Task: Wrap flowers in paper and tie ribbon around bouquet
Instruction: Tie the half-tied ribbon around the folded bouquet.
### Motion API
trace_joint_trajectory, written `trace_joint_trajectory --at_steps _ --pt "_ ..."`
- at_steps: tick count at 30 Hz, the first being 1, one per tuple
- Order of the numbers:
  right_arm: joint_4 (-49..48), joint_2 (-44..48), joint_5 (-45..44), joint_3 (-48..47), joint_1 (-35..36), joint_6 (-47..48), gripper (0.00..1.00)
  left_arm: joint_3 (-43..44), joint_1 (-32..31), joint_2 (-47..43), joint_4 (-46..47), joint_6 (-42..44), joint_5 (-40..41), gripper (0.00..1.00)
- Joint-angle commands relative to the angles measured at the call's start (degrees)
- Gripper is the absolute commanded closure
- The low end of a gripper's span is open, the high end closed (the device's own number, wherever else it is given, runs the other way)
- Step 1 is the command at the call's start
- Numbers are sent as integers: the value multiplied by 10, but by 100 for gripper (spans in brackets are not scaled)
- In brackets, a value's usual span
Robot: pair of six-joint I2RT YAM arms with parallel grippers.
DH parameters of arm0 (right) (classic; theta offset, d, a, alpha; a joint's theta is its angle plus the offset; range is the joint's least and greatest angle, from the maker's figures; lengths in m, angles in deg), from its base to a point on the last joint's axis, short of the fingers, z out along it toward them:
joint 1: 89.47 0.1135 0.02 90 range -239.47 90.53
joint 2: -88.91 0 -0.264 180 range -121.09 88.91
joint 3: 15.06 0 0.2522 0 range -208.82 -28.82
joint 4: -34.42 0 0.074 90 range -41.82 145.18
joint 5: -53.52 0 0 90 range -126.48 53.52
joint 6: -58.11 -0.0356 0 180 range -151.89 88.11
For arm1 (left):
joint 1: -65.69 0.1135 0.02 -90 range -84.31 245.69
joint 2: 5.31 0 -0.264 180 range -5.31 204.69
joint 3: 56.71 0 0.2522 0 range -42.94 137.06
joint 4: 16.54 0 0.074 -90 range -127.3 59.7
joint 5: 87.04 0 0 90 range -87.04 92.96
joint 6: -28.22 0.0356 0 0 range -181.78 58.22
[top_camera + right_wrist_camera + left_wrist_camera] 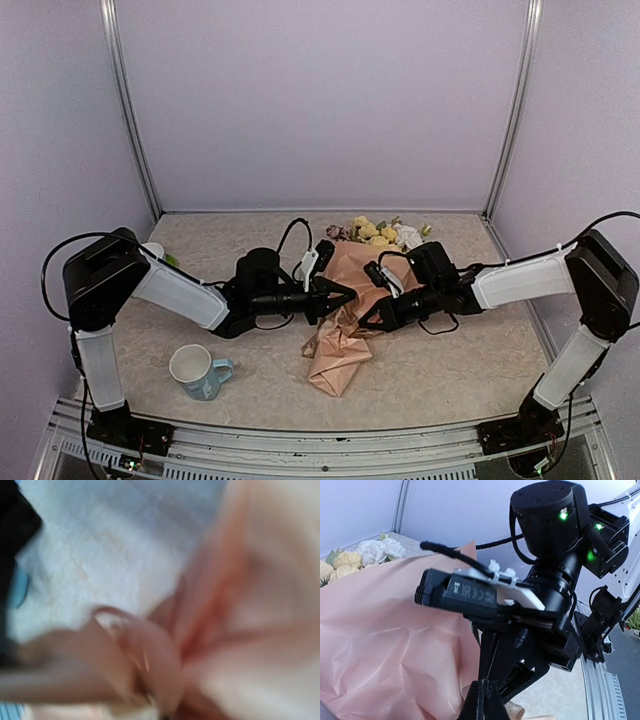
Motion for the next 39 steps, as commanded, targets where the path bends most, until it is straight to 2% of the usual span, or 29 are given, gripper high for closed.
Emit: trace_joint_trajectory --at_steps 1,9,15,17,19,25,29,36,39 --pt "-7 15 3 33 4 -8 100 -5 -8 -24 51 -11 -18 100" --pt "3 20 -5 34 3 -6 100 -9 -28 -19 57 -12 -26 100" --pt "-26 100 31 46 -6 7 100 -33 -31 -30 58 -1 -15 100" --pt "-49 119 51 51 -6 15 91 -37 -30 -34 54 7 -8 100" --pt "-69 124 62 51 -6 18 76 -37 -30 -37 47 13 -5 100" --pt "-113 111 79 44 -6 40 65 -35 -22 -42 43 6 -6 100" --pt "-124 87 88 38 -2 62 61 -30 -12 -31 48 -22 -6 100" --pt "-172 85 128 67 -1 81 63 -36 -2 -15 84 -61 -21 100" --pt "-178 88 102 75 1 87 62 -30 -2 -9 88 -66 -36 100"
